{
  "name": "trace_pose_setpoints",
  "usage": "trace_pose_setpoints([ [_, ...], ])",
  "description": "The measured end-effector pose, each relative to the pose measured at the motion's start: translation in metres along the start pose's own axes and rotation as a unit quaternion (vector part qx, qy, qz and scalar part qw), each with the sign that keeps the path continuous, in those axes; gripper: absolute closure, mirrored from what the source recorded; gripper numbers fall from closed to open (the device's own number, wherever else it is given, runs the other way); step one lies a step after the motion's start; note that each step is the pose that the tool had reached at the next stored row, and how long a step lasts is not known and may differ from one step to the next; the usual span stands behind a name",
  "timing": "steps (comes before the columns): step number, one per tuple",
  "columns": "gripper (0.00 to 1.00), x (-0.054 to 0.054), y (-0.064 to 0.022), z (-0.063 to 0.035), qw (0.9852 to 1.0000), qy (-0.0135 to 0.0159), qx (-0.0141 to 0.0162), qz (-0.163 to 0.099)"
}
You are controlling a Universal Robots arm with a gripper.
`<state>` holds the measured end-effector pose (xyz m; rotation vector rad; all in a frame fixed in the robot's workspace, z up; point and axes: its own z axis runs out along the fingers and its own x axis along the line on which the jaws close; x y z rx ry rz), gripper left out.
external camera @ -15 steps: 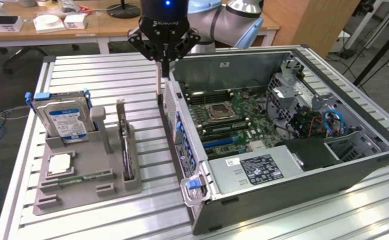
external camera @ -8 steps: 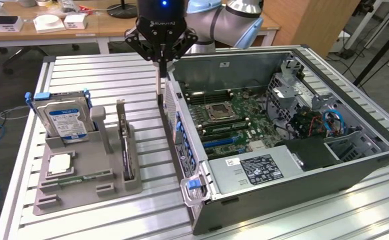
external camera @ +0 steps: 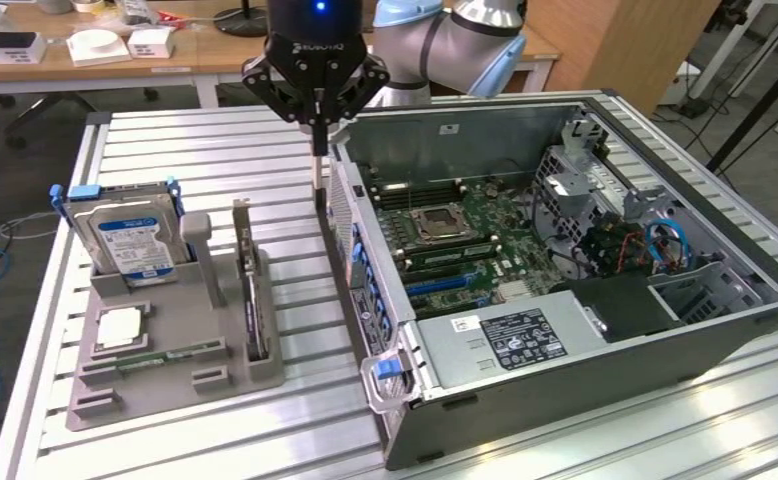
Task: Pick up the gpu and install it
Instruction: 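Reach for the gpu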
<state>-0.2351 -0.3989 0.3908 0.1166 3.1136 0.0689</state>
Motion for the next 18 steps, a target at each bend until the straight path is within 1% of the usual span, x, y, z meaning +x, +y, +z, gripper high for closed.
trace_pose_setpoints([
  [18,0.89,0.013,-0.001,0.0,1.0,0.0,0.0,0.0],
])
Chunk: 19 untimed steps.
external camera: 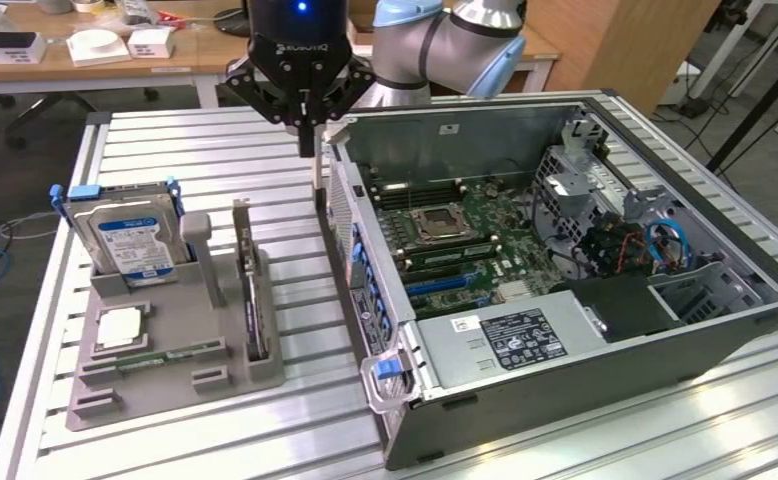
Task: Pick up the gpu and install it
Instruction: 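Reach for the gpu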
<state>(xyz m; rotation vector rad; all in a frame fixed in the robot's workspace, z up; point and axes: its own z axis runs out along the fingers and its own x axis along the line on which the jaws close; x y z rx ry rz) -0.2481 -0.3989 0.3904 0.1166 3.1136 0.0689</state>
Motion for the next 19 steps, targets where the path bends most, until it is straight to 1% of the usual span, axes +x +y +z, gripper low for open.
trace_pose_setpoints([
  [19,0.89,0.011,-0.0009,0.0001,1.0,0.0,0.0,0.0],
])
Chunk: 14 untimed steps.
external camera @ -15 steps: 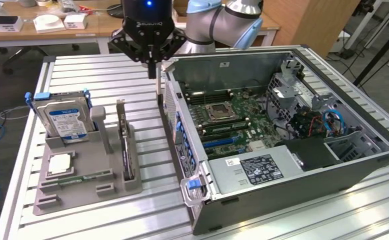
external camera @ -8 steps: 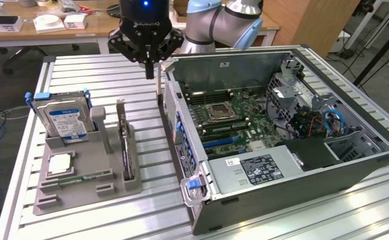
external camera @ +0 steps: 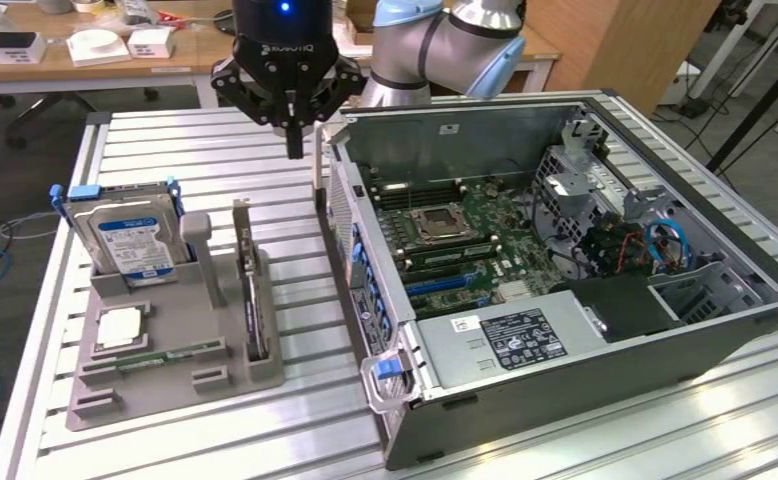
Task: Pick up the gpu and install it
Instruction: 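Reach for the gpu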
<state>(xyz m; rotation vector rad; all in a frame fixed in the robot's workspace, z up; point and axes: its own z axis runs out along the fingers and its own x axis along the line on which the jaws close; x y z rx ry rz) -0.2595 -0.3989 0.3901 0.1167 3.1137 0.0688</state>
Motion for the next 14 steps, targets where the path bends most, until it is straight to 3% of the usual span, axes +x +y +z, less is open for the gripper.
trace_pose_setpoints([
  [14,0.89,0.0079,-0.0006,0.0001,1.0,0.0,0.0,0.0],
])
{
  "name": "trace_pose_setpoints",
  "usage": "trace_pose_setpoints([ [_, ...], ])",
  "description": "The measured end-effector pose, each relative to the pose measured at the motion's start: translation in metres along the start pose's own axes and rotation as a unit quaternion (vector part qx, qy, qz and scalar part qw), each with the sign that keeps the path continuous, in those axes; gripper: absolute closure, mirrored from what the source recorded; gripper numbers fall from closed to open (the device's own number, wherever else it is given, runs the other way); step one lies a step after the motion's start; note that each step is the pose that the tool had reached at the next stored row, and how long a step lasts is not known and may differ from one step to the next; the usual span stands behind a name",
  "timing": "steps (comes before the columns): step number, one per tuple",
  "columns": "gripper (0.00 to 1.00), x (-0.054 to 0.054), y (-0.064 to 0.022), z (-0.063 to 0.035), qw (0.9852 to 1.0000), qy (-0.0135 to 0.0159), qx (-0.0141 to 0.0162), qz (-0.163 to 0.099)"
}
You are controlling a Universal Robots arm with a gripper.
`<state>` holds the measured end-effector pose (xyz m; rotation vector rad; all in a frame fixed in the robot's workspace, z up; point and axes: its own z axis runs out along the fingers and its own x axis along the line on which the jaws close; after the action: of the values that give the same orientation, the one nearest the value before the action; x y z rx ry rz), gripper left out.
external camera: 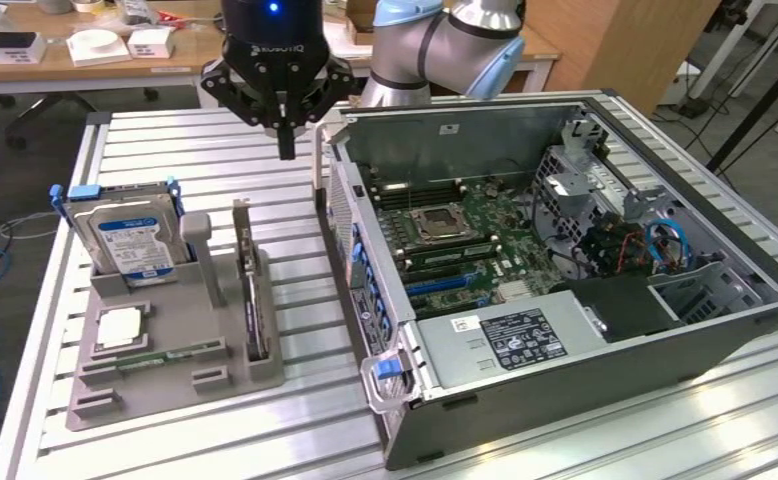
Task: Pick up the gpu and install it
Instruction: 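Reach for the gpu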
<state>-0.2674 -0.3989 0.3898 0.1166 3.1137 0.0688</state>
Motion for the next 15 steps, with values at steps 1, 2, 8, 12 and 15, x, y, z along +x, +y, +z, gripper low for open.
trace_pose_setpoints([
  [1,0.89,0.001,0.0,0.0,1.0,0.0,0.0,0.0],
  [2,0.89,0.001,-0.0001,0.0,1.0,0.0,0.0,0.0],
  [8,0.89,0.007,-0.0009,0.0,1.0,0.0,0.0,0.0],
  [12,0.89,0.011,-0.0022,0.0,1.0,0.0,0.0,0.0],
  [15,0.89,0.015,-0.0042,0.0,1.0,0.0,0.0,0.0],
])
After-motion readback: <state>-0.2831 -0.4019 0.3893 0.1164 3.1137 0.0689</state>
